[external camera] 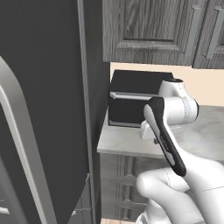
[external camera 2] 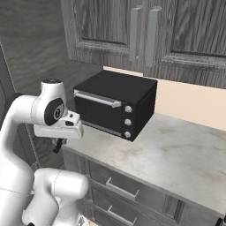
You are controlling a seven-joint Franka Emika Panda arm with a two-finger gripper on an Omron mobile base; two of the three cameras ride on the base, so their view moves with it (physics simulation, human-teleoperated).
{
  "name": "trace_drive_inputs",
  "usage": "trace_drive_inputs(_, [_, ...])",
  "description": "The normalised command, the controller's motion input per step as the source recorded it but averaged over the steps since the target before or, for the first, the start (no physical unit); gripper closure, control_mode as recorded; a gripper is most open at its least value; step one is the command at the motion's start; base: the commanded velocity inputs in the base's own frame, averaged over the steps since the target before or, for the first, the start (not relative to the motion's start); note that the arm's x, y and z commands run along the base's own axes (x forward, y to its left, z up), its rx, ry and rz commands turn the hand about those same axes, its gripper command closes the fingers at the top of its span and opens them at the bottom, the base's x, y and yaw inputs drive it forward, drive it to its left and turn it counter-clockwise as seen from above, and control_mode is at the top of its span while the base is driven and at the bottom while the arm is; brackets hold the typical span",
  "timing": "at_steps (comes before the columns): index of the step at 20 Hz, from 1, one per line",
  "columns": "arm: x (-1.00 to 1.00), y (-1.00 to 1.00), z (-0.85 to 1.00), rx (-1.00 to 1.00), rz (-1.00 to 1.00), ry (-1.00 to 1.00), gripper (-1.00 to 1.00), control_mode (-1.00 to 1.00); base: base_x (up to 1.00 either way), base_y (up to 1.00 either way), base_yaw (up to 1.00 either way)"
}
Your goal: Retrieve the butter from the fridge and place it on a plate on the dining table. Then retrieve the butter knife by the fridge and place it near the plate.
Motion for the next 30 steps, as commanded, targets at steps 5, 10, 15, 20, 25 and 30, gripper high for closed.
trace_drive_inputs(5, [0.00,0.00,0.00,0.00,0.00,0.00,1.00,1.00,-0.53,0.00,0.01])
trace_drive_inputs(10, [0.00,0.00,0.00,0.00,0.00,0.00,1.00,1.00,-0.73,0.06,0.01])
trace_drive_inputs(15, [0.00,0.00,0.00,0.00,0.00,0.00,1.00,1.00,-0.97,-0.01,0.00])
trace_drive_inputs(20, [0.00,0.00,0.00,0.00,0.00,0.00,1.00,1.00,-0.97,-0.15,0.00])
trace_drive_inputs(25, [0.00,0.00,0.00,0.00,0.00,0.00,1.00,1.00,-0.58,0.00,0.16])
trace_drive_inputs(30, [0.00,0.00,0.00,0.00,0.00,0.00,1.00,1.00,-0.59,-0.07,0.47])
